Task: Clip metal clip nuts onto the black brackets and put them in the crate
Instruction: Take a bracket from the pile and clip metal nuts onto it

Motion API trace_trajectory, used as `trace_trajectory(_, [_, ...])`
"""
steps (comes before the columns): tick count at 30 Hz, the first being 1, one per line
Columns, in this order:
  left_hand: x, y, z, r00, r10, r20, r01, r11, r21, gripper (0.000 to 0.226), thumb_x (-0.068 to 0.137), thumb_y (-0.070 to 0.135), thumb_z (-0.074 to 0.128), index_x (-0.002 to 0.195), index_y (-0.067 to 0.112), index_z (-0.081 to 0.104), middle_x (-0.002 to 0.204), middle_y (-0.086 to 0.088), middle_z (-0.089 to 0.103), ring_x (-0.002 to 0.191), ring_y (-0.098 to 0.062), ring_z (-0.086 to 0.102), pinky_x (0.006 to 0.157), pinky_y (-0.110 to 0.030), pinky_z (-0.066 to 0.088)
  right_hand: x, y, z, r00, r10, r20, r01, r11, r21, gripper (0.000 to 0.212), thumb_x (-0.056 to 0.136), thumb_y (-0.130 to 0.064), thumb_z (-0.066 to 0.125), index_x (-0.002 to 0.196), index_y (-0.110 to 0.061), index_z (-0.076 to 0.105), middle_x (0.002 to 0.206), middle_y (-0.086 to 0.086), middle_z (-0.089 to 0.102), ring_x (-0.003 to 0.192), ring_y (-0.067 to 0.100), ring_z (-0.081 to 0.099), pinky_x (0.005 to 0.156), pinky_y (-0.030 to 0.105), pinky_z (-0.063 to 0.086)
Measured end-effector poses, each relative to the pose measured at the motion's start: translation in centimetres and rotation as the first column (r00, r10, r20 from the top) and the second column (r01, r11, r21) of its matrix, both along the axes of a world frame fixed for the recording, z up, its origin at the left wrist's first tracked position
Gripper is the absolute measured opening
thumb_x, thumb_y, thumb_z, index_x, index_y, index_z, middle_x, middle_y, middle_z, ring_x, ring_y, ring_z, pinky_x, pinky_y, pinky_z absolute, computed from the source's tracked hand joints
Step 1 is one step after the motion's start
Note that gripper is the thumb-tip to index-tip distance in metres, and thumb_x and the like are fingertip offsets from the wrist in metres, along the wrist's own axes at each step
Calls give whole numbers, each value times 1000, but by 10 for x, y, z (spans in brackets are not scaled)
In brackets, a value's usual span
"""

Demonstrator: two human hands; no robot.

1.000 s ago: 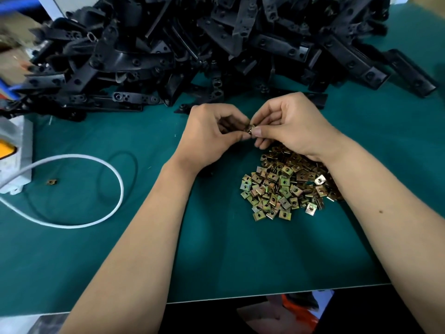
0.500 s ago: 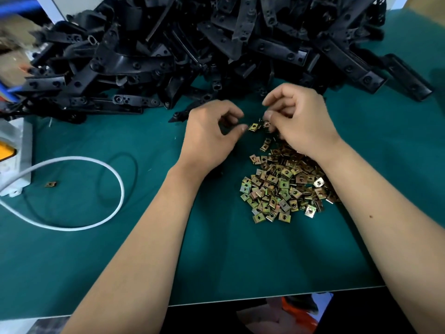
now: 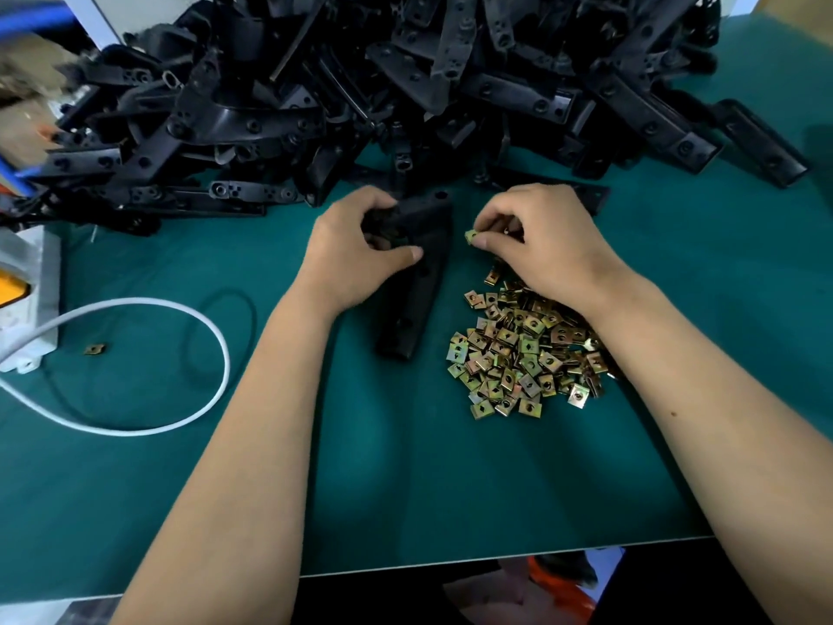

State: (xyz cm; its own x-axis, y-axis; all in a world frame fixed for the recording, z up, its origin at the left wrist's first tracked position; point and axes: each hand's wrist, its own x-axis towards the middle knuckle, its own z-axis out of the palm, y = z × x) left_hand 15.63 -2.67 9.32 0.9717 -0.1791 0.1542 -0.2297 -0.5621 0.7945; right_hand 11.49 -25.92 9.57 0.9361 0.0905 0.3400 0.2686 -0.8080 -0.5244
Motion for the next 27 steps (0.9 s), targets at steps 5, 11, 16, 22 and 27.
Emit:
trace_trajectory(5, [1, 0, -1, 995, -20, 94, 33, 989, -143, 51, 76, -9, 76, 92, 39, 69, 96, 14, 72, 90, -3, 67, 82, -16, 51, -3, -4, 3, 997, -72, 1, 70, 984, 164, 8, 94, -26, 75, 96, -18, 76, 79, -9, 73, 74, 7, 69, 76, 33, 58])
trace_trajectory(11, [-7, -4, 12, 916, 322, -238, -395, 820, -413, 18, 91, 2, 52, 99, 17, 58, 103, -4, 69, 81, -15, 64, 80, -35, 61, -5, -5, 6, 985, -162, 54, 151, 975, 162, 24, 98, -30, 70, 78, -16, 73, 66, -4, 70, 61, 13, 66, 70, 36, 58])
trace_trajectory(16, [-16, -14, 20, 927, 269, -260, -329, 918, -221, 72, 76, 75, 67, 120, 21, 52, 122, -2, 65, 102, -19, 66, 92, -38, 55, -2, -8, 7, 979, -191, 67, 173, 962, 212, 19, 100, -25, 66, 86, -15, 74, 71, -7, 72, 66, 7, 69, 74, 29, 58])
trace_trajectory(22, [-24, -29, 11, 990, 141, -7, -137, 973, 187, 95, 67, 45, 93, 143, 23, 40, 99, 14, 54, 94, -15, 57, 81, -30, 41, -3, -8, 7, 990, -142, 11, 137, 966, 218, 4, 91, -16, 76, 89, -19, 77, 81, -10, 74, 78, 3, 69, 76, 18, 55])
trace_trajectory(27, [-18, -15, 15, 982, 137, 130, -165, 958, 234, 65, 75, 8, 76, 132, 24, 51, 106, 4, 62, 94, -22, 64, 78, -35, 51, -4, -8, 7, 995, -82, -48, 91, 965, 246, 15, 92, -14, 76, 105, -20, 78, 87, -10, 73, 67, -9, 63, 74, 14, 53])
